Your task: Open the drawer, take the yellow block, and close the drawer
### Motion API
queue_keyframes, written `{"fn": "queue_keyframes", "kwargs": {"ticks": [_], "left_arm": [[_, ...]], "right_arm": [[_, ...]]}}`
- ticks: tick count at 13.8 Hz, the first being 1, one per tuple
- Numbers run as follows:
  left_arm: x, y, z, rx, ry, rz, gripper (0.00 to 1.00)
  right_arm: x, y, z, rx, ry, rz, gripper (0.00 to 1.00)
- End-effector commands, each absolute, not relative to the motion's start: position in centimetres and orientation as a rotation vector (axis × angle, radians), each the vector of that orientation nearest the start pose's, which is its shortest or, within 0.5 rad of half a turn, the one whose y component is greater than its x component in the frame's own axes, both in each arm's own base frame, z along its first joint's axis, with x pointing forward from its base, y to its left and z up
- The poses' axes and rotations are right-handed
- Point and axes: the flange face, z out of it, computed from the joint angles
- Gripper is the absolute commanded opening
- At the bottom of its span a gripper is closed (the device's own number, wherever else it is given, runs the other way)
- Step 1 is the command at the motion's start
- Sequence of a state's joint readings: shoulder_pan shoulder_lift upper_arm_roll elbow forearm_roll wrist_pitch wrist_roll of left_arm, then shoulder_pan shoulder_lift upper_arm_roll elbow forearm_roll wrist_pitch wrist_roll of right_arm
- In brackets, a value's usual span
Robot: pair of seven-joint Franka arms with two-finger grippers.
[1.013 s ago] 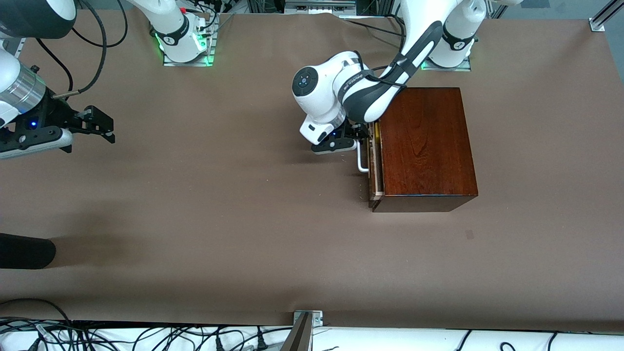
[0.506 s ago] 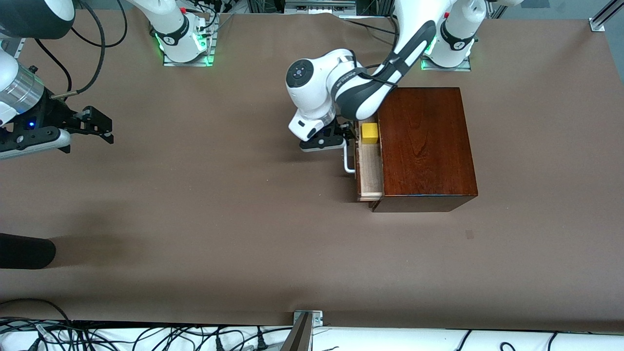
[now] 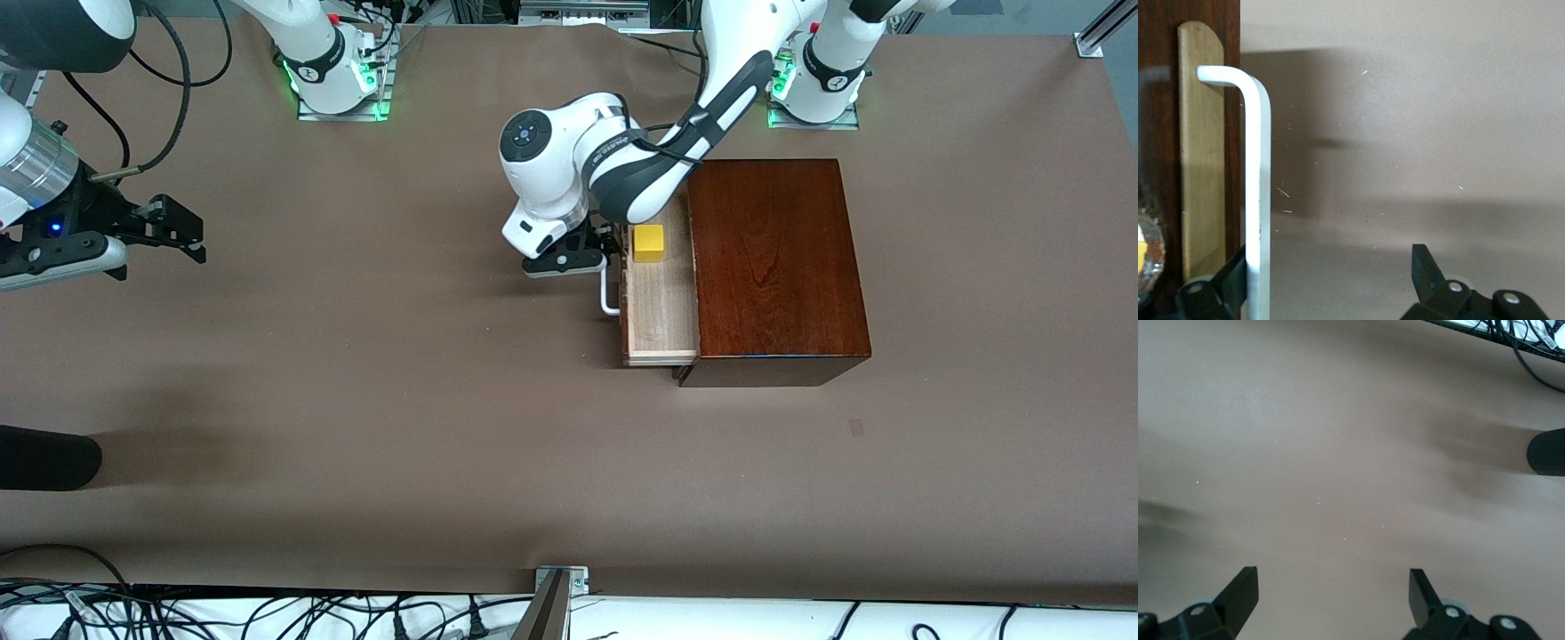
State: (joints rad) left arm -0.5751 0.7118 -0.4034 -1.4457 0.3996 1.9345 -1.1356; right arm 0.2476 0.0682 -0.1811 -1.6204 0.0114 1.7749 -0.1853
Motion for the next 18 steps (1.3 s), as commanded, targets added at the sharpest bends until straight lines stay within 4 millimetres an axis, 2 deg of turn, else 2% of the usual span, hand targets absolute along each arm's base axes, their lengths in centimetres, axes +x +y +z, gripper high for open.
{"fn": "queue_keyframes", "kwargs": {"ticks": [1, 5, 7, 10, 11, 13, 14, 16, 18], "left_arm": [[45.5, -56.9, 28.8, -3.059, -0.096, -0.015, 1.00], [45.6, -55.6, 30.5, -2.962, -0.069, -0.023, 1.00], [45.5, -54.8, 33.0, -2.912, -0.032, -0.059, 1.00], [45.6, -52.7, 36.2, -2.822, 0.182, -0.008, 1.00], [46.2, -51.8, 38.8, -2.821, 0.211, -0.032, 1.00], [49.5, -47.7, 45.3, -2.830, 0.175, -0.082, 1.00], [51.4, -44.7, 48.0, -2.842, 0.160, -0.072, 1.00], [54.5, -38.6, 51.4, -2.864, 0.155, -0.030, 1.00], [57.7, -32.0, 54.0, -2.898, 0.030, -0.033, 1.00]], "right_arm": [[59.2, 4.1, 58.3, -3.108, -0.381, -0.145, 1.00], [59.0, 4.1, 58.1, -3.109, -0.382, -0.121, 1.00], [59.4, 4.3, 57.2, -3.107, -0.385, -0.100, 1.00], [59.5, 4.9, 57.1, -3.108, -0.400, -0.106, 1.00], [59.6, 4.8, 57.0, -3.113, -0.405, -0.104, 1.00], [59.7, 5.0, 56.8, -3.110, -0.404, -0.099, 1.00], [59.6, 5.4, 56.8, -3.111, -0.414, -0.099, 1.00], [59.6, 6.6, 56.6, -3.108, -0.435, -0.092, 1.00], [59.7, 7.3, 56.1, -3.100, -0.444, -0.085, 1.00]]}}
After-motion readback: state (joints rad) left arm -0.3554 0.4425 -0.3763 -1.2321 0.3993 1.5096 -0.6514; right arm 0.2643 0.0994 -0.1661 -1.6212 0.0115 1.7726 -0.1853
